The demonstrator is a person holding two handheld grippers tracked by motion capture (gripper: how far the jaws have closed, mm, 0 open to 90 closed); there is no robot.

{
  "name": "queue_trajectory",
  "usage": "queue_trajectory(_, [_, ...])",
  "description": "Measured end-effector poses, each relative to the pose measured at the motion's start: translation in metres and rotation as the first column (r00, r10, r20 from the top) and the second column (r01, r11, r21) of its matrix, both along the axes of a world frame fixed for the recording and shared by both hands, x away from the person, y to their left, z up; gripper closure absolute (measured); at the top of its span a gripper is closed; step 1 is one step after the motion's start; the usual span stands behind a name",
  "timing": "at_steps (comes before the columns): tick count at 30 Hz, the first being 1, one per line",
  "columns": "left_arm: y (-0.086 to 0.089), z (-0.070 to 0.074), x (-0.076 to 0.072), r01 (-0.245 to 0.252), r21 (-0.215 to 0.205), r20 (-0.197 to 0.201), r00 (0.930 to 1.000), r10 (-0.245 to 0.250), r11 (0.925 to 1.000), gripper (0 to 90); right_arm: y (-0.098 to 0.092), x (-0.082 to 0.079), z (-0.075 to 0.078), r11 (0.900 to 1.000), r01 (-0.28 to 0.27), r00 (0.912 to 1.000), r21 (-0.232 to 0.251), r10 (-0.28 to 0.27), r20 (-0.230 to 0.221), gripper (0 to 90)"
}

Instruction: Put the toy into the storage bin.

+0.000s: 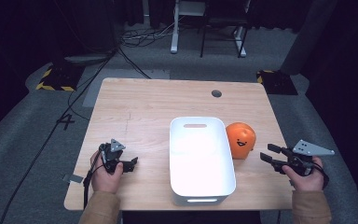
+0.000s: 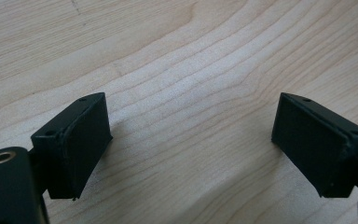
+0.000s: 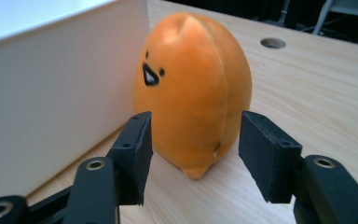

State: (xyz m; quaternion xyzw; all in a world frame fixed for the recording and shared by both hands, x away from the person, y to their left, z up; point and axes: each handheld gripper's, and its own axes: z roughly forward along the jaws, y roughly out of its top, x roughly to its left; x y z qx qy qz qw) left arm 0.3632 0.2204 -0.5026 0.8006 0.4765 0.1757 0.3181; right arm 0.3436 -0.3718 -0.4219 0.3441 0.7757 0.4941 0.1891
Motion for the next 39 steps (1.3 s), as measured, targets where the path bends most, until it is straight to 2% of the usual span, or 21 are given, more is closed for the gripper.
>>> queue_trajectory(5, [0.0, 0.0, 0.0, 0.001, -0.001, -0.001, 1.0, -0.001, 1.0, 11.9, 0.004, 0.005, 0.011, 0.999, -0.031, 0.9988, 0.023, 0.03, 0.039, 49.8])
queue_trajectory(8, [0.0, 0.0, 0.0, 0.003, 0.0, 0.001, 1.0, -0.003, 1.0, 11.9, 0.004, 0.009, 0.021, 0.997, -0.048, 0.9972, 0.064, 0.044, 0.06, 55.6])
queue_trajectory(13, [0.0, 0.0, 0.0, 0.003, 0.0, 0.001, 1.0, -0.003, 1.0, 12.0, 0.002, 0.018, 0.034, 0.992, -0.065, 0.9945, 0.105, 0.056, 0.088, 57.2])
queue_trajectory(18, [0.0, 0.0, 0.0, 0.002, -0.002, 0.001, 1.0, -0.002, 1.0, 12.0, 0.009, 0.028, 0.039, 0.993, -0.079, 0.9924, 0.086, 0.07, 0.101, 57.7])
queue_trajectory(24, [0.0, 0.0, 0.0, 0.005, 0.0, 0.001, 1.0, -0.005, 1.0, 12.0, 0.019, 0.041, 0.042, 0.995, -0.089, 0.9917, 0.053, 0.084, 0.097, 57.3])
queue_trajectory(30, [0.0, 0.0, 0.0, 0.009, 0.001, 0.0, 1.0, -0.009, 1.0, 12.0, 0.027, 0.059, 0.038, 0.993, -0.12, 0.9881, 0.017, 0.118, 0.098, 58.5])
queue_trajectory(33, [0.0, 0.0, 0.0, 0.009, 0.001, 0.0, 1.0, -0.009, 1.0, 12.0, 0.03, 0.062, 0.035, 0.993, -0.12, 0.9888, 0.013, 0.118, 0.091, 59.1])
queue_trajectory(39, [0.0, 0.0, 0.0, 0.009, 0.001, 0.0, 1.0, -0.009, 1.0, 12.0, 0.034, 0.071, 0.028, 0.989, -0.141, 0.9877, 0.044, 0.138, 0.075, 61.5])
